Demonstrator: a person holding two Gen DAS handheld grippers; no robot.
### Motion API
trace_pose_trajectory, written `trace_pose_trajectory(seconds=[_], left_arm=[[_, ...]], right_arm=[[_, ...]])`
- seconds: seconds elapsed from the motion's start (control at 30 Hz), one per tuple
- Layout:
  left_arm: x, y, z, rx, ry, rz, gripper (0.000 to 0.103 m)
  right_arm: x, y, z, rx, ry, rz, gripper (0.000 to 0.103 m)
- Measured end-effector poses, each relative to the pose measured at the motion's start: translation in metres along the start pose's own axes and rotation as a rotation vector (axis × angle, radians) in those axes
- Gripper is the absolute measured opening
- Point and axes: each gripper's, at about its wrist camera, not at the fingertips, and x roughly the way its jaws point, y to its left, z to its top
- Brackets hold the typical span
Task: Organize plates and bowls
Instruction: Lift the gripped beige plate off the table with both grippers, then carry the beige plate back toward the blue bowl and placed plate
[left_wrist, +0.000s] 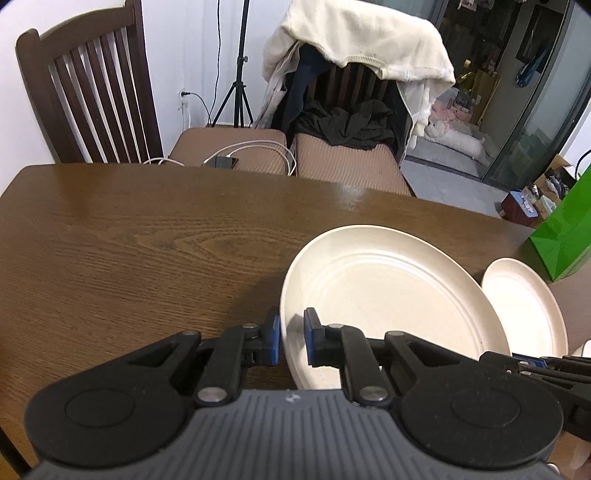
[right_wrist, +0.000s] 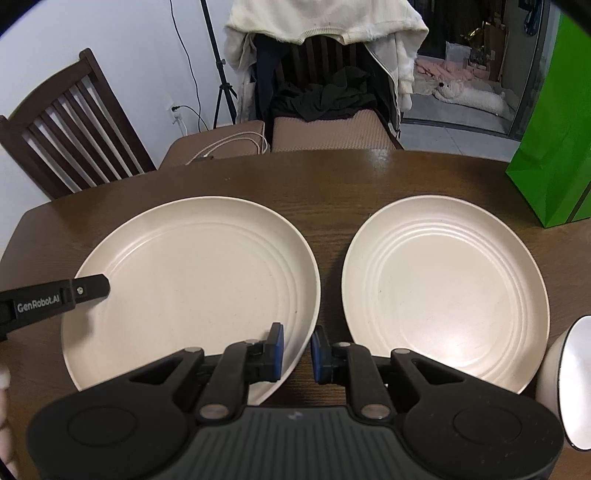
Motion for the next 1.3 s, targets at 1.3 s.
trace_pose_trajectory(seconds=[1.3], left_arm=[[-0.170,-0.028,-0.037,-0.036,-0.151,-0.014,0.013]], right_arm=[[-0.160,-0.010,-0.042,-0.036,-0.143,0.048,0.015]])
